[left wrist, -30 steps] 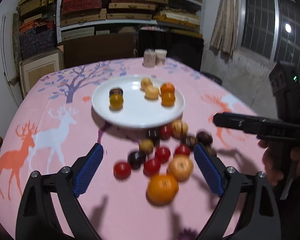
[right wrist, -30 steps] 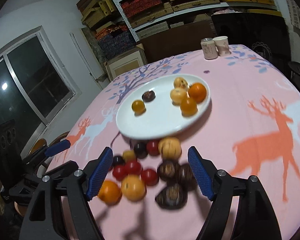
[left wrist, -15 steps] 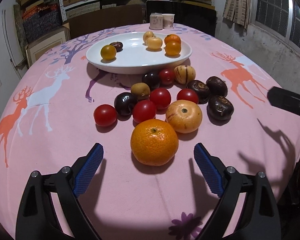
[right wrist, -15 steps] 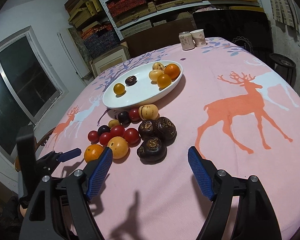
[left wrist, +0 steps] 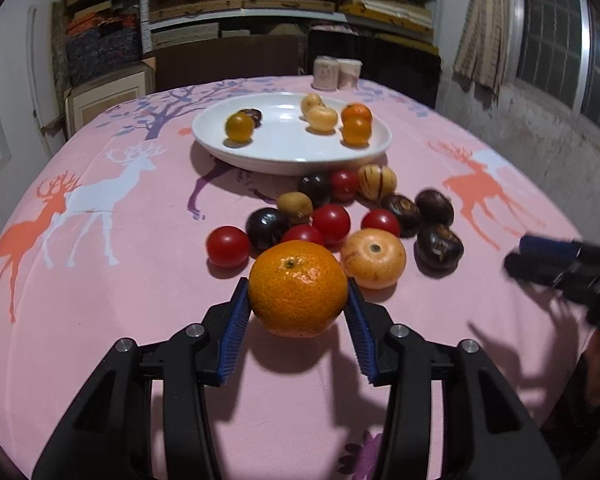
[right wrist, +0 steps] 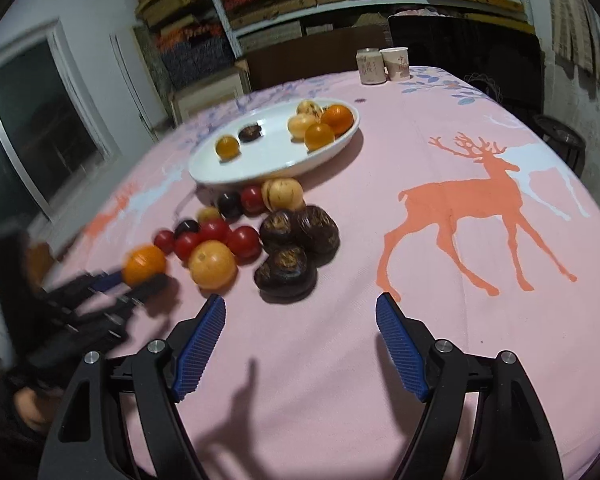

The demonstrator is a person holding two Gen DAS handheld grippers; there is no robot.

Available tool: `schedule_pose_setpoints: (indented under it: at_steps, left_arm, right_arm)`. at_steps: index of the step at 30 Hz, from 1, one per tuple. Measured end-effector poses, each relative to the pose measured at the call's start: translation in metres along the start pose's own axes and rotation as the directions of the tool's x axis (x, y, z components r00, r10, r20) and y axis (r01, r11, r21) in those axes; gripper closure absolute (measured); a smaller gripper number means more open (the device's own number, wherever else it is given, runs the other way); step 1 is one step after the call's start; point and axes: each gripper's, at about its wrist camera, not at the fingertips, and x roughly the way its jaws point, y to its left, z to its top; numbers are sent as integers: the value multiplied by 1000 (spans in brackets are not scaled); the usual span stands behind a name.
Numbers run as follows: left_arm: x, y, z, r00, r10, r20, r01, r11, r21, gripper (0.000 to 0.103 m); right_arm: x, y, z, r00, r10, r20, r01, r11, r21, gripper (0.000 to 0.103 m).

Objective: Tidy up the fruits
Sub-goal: 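Grasp the orange with the left tool while the right tool grasps a dark brown fruit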

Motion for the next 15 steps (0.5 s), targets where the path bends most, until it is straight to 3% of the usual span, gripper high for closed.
schedule_pose_setpoints:
  at_steps: [3,6,10,15]
  left_arm:
    - [-4,13,0,1000,-17,23,19,997,-71,58]
    - [-4,11,0,1000,-9,23,11,998,-65,58]
    - [-5,1,-2,999,17,33,-16,1000,-16,58]
    - [-4,1,-3,999,15,31,-14,1000,-20,57]
  right_arm:
    - [11,20,-3,995,-103,-12,101,987,-129,25]
    - [18,30,-1,995,-99,-23,93,978,-189,35]
    - [31,31,12,994,-96,-48,87,982,-170,36]
    - [47,30,19,992,-95,-81,83,986,-141,36]
